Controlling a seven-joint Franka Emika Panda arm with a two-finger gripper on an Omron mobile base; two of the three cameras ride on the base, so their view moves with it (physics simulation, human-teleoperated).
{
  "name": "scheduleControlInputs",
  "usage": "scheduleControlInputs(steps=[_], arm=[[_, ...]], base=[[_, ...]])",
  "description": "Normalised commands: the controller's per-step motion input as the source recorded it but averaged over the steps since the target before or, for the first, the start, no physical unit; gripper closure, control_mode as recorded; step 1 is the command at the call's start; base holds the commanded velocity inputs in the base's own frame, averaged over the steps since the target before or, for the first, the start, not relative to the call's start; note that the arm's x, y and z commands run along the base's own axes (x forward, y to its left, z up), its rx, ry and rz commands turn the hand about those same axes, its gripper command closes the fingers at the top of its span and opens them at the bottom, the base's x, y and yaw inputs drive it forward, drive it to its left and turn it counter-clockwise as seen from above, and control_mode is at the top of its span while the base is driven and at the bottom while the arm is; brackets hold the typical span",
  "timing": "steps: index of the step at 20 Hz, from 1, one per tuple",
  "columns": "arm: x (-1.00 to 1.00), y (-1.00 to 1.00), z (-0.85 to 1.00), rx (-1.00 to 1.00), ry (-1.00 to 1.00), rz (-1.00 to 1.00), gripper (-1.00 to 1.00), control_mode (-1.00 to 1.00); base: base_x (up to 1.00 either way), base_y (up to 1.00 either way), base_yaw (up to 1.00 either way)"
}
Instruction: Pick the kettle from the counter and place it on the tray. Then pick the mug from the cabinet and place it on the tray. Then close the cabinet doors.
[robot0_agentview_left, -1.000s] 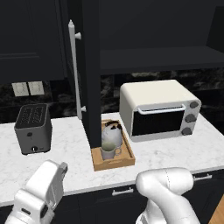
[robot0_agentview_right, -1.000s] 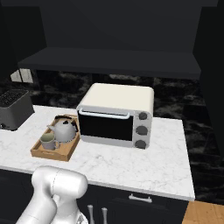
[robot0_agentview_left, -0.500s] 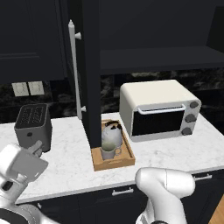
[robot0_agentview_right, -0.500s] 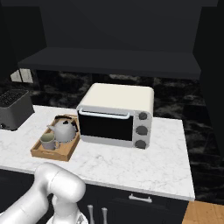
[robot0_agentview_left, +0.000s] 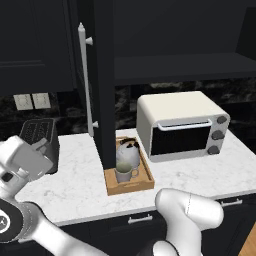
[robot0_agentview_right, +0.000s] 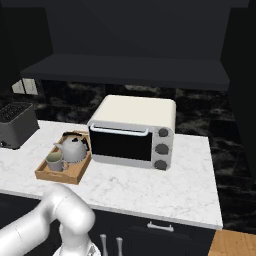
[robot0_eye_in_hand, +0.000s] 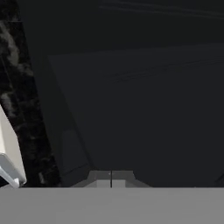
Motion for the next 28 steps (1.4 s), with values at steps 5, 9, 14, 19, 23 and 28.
scheduleControlInputs(steps=[5,9,14,19,23,28], arm=[[0.18,-0.06,0.22,0.00,-0.04,-0.01,1.00,-1.00],[0.17,-0.40,0.32,0.00,-0.04,0.00,1.00,-1.00],[0.05,-0.67,0.30,0.00,-0.03,0.00,1.00,-1.00],[0.00,-0.84,0.32,0.00,-0.03,0.00,1.00,-1.00],[0.00,-0.93,0.30,0.00,0.00,0.00,1.00,-1.00],[0.00,-0.94,0.34,0.00,0.00,0.00,1.00,-1.00]], base=[[0.00,0.00,0.00],[0.00,0.00,0.00],[0.00,0.00,0.00],[0.00,0.00,0.00],[0.00,0.00,0.00],[0.00,0.00,0.00]])
